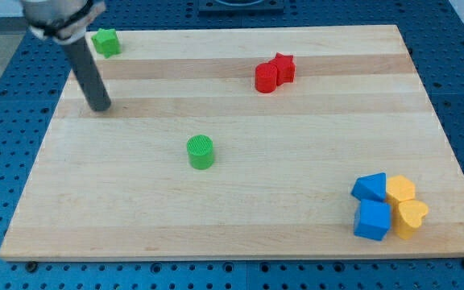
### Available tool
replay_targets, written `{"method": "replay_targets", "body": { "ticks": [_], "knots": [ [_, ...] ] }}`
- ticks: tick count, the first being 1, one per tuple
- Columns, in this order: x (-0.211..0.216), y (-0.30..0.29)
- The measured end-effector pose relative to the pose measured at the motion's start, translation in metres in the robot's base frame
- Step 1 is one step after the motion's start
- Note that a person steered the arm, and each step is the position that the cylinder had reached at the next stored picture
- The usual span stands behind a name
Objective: Push the green circle closer to the green star
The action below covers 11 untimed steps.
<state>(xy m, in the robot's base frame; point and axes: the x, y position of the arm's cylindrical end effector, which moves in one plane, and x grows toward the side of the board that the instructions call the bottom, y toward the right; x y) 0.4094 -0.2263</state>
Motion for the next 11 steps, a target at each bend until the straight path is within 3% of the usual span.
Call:
{"method": "replay_targets", "body": {
  "ticks": [2, 3, 4, 7, 10, 11],
  "knots": [
    [0.136, 0.049],
    [0.157, 0.111],
    [0.147, 0.144],
    [0.085, 0.15],
    [0.106, 0.177],
    [0.087, 0.185]
  ]
}}
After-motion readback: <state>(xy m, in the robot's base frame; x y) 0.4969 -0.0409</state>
